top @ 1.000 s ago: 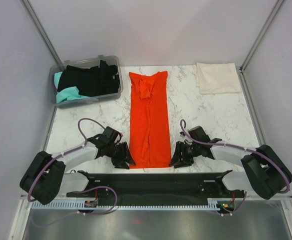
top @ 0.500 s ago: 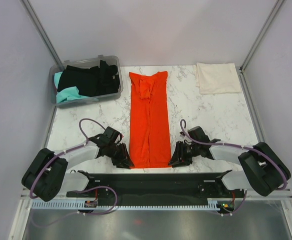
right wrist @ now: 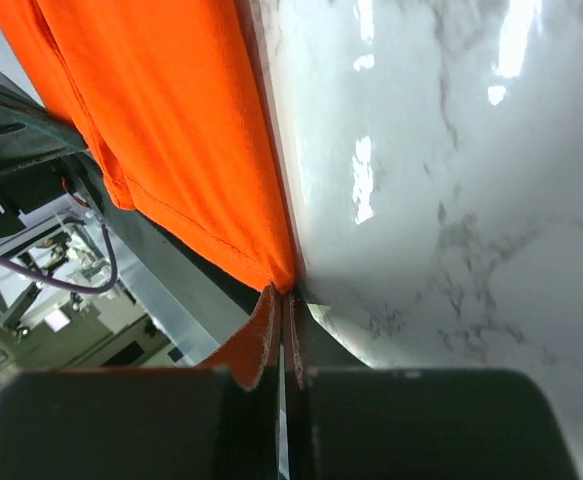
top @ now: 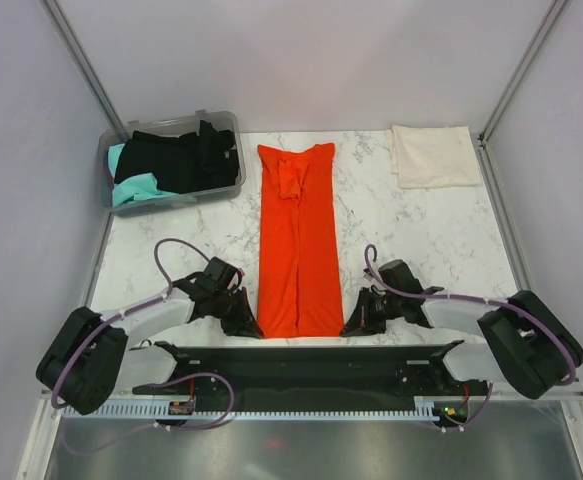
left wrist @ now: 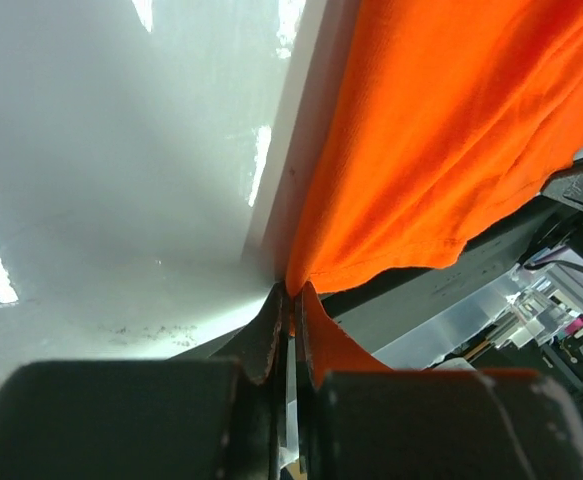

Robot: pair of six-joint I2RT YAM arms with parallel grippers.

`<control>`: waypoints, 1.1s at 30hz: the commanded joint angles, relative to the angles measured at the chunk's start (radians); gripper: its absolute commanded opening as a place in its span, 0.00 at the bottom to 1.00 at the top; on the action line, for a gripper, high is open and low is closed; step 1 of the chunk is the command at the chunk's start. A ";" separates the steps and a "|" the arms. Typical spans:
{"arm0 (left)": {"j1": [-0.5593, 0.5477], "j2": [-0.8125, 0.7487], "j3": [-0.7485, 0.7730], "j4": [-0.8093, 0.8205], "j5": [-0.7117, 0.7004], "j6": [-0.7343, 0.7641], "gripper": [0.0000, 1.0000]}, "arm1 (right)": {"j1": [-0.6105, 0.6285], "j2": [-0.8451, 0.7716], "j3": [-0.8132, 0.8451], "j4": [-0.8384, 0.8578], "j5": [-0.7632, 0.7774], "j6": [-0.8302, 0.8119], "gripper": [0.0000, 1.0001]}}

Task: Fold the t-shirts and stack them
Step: Fold the tshirt

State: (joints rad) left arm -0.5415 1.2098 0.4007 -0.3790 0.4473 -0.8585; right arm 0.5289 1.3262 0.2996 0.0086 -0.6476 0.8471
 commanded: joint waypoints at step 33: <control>0.218 0.354 0.786 -0.187 -0.042 0.208 0.02 | -0.159 0.375 0.859 -0.499 0.115 -0.195 0.00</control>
State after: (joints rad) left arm -0.3611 1.4960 1.0752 -0.5758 0.3519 -0.7643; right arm 0.3981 1.6226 1.0183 -0.4168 -0.5110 0.7322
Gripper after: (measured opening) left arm 0.037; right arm 0.010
